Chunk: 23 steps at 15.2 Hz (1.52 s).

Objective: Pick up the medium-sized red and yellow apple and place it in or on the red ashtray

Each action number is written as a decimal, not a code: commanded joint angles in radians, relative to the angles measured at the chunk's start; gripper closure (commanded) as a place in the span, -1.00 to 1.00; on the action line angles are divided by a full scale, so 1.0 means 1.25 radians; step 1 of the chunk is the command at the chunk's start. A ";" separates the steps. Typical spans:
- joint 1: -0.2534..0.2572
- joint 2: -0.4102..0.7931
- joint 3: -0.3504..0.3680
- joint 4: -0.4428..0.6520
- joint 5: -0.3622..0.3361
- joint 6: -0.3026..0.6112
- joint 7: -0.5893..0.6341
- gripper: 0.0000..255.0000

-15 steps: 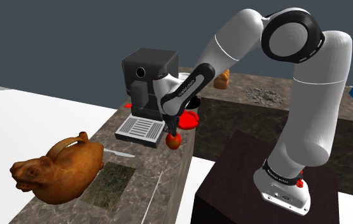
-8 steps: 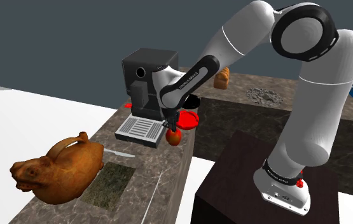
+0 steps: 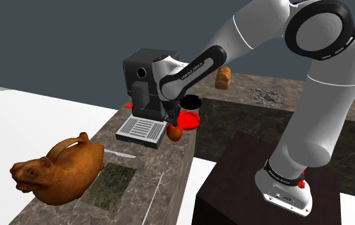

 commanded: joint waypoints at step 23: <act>-0.193 0.115 -0.147 0.361 -0.017 -0.223 -0.346 1.00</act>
